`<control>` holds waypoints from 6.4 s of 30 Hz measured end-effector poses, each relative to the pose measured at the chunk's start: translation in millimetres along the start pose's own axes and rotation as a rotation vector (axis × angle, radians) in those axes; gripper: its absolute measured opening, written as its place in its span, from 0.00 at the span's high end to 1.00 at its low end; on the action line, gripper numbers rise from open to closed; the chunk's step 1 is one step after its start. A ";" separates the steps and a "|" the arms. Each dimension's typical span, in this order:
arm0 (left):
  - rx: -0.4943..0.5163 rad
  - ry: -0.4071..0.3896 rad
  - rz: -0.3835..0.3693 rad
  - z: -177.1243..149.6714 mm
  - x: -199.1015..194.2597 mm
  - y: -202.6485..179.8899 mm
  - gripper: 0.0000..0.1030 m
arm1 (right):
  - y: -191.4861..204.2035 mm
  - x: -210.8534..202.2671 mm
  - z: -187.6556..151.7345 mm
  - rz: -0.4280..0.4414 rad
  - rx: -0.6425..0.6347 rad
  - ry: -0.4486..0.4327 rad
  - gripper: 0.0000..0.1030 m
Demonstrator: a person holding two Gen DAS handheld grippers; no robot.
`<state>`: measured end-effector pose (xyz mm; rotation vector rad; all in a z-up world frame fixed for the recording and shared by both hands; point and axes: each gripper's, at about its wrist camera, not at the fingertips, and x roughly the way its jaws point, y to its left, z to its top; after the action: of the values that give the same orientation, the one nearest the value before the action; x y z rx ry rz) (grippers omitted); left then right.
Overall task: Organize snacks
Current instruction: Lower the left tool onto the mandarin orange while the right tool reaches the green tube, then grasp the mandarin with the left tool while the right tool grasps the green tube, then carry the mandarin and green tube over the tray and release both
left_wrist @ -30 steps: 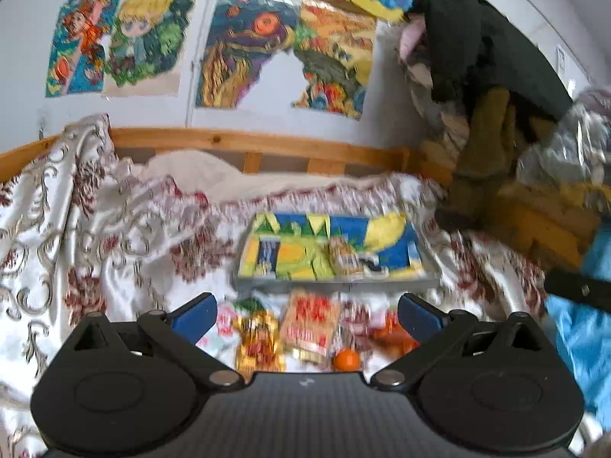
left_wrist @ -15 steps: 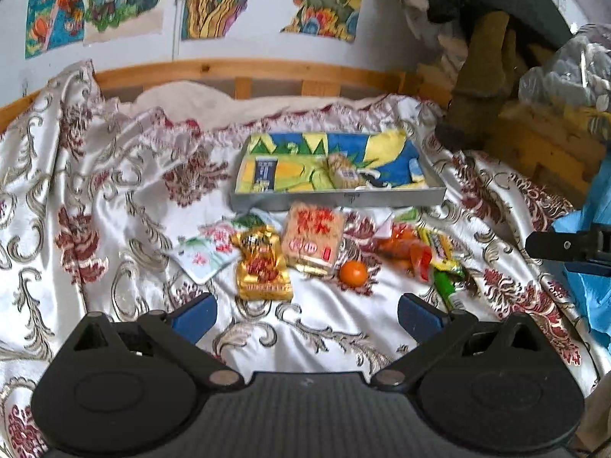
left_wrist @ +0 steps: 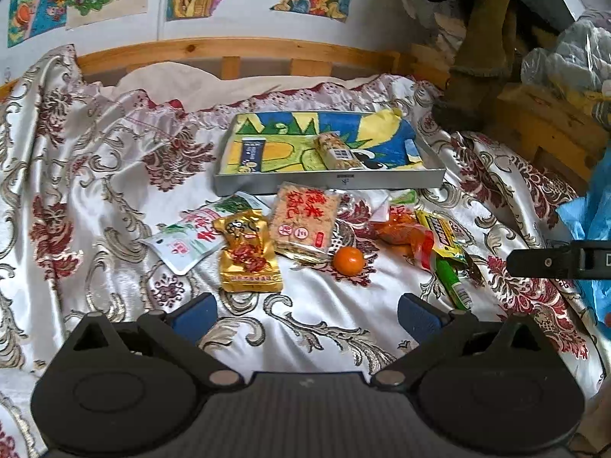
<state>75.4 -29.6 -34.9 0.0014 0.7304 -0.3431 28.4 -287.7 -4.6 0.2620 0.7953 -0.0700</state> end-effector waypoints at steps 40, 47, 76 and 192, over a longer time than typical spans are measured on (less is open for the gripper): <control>0.283 -0.034 -0.317 22.3 128.7 -10.0 0.09 | -11.9 84.7 11.5 -0.107 0.069 0.107 0.19; 0.326 0.004 -0.353 19.7 139.9 -17.1 0.27 | -5.6 107.9 10.1 -0.126 0.034 0.153 0.41; 0.247 0.055 -0.303 22.3 159.0 -16.8 0.65 | 5.4 100.3 5.3 -0.106 -0.009 0.175 0.61; -0.084 -0.045 -0.009 152.9 260.0 23.6 0.66 | 51.8 247.0 136.3 -0.083 -0.417 -0.274 0.82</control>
<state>362.4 -105.3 -93.4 -0.0886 0.6998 -0.3201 304.4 -264.0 -78.9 -0.1740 0.5312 -0.0164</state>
